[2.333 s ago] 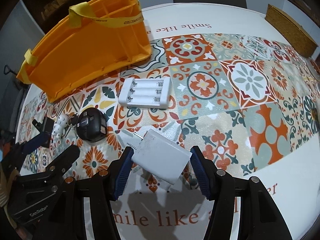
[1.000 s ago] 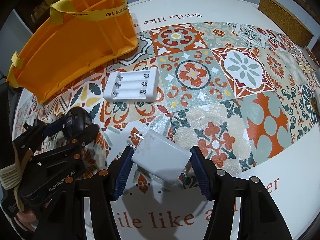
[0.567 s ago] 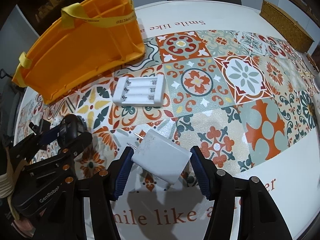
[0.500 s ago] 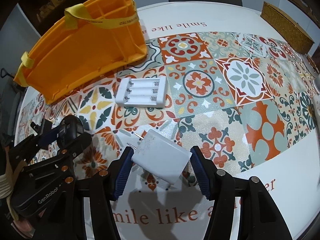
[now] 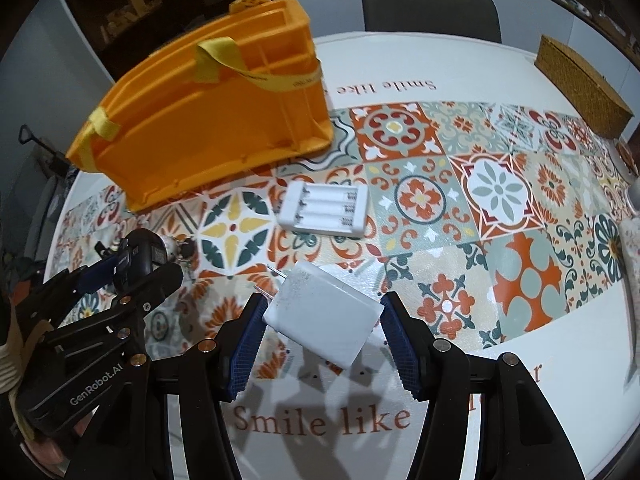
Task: Organize rigid objects
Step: 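Lift and carry the black puck and white adapter with both tools toward the orange crate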
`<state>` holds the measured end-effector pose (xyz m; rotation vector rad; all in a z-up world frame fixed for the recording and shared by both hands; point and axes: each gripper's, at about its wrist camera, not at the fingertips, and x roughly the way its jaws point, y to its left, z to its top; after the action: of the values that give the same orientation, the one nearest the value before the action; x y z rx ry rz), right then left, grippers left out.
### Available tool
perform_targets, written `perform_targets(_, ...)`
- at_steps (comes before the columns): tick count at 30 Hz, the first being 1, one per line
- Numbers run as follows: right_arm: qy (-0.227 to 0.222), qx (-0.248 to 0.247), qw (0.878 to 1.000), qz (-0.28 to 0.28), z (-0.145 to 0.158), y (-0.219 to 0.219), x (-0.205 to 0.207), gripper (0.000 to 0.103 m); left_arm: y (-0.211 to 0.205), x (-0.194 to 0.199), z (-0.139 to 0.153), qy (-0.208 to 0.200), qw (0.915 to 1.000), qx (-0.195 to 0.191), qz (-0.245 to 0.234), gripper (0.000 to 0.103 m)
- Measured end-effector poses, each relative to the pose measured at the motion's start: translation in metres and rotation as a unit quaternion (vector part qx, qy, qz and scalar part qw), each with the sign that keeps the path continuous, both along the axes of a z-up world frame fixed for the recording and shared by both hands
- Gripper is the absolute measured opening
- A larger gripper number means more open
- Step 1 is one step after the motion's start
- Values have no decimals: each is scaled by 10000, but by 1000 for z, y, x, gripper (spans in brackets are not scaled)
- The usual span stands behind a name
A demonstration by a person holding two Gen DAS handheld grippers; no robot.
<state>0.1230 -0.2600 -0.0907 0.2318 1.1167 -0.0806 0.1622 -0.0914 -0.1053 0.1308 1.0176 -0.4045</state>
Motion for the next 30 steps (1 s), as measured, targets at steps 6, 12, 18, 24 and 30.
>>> perform_targets(6, -156, -23, 9998, 137, 15, 10, -3, 59, 12, -6, 15, -138, 9998, -43, 138, 62)
perform_targets(12, -335, -32, 9991, 244, 30, 19, -4, 59, 23, -11, 31, -296, 9992, -62, 264, 62)
perform_targets(18, -536, -35, 9979, 362, 45, 28, -4, 59, 35, -15, 45, -449, 9981, -102, 406, 62)
perform_targets(24, -661, -40, 9967, 479, 54, 35, -4, 59, 42, -20, 56, -570, 9971, -117, 485, 62)
perform_targets(30, -813, -63, 9948, 604, 66, 43, -3, 59, 49, -25, 67, -663, 9960, -129, 585, 62)
